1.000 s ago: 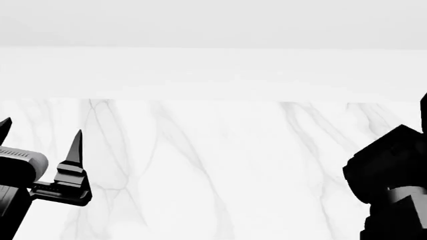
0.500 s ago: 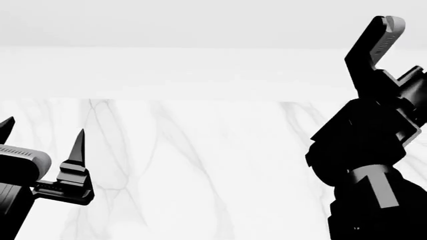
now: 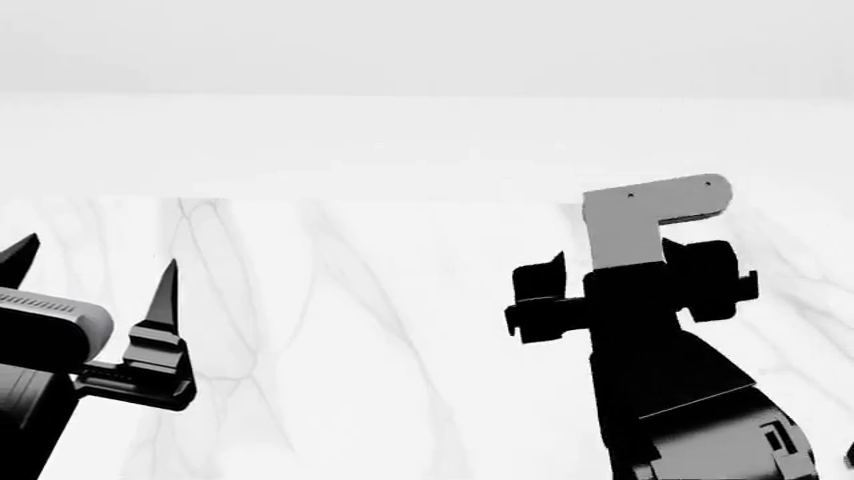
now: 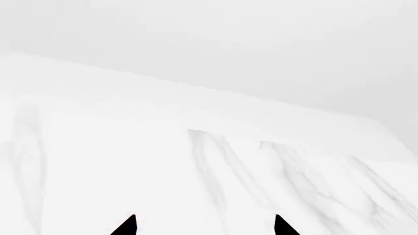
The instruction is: Pick up the book on the left and place it on top of the shelf.
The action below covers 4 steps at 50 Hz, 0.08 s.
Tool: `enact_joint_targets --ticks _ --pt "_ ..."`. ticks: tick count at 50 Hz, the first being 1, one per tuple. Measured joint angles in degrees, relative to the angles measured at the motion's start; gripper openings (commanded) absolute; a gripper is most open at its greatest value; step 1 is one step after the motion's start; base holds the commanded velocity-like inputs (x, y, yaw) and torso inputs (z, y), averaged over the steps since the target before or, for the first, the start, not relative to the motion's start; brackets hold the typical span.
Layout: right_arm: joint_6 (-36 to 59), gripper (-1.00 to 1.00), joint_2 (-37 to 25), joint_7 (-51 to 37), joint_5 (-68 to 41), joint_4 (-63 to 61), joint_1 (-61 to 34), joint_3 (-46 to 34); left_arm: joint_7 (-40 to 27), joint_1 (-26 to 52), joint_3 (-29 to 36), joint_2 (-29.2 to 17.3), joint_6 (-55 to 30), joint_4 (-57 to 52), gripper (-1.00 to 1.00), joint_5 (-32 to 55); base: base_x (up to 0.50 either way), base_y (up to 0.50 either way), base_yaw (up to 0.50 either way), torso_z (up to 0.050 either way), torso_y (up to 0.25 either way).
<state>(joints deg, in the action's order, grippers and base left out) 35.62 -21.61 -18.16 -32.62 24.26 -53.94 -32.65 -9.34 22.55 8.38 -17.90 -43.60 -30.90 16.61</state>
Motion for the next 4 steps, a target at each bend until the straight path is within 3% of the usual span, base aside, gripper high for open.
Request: enact_joint_targets --ticks 4 --pt "-1.0 1.00 -1.6 -0.1 -3.1 -7.1 4.5 2.5 -0.1 0.0 0.2 0.1 0.4 0.3 1.00 -0.1 0.00 0.00 0.00 0.000 0.000"
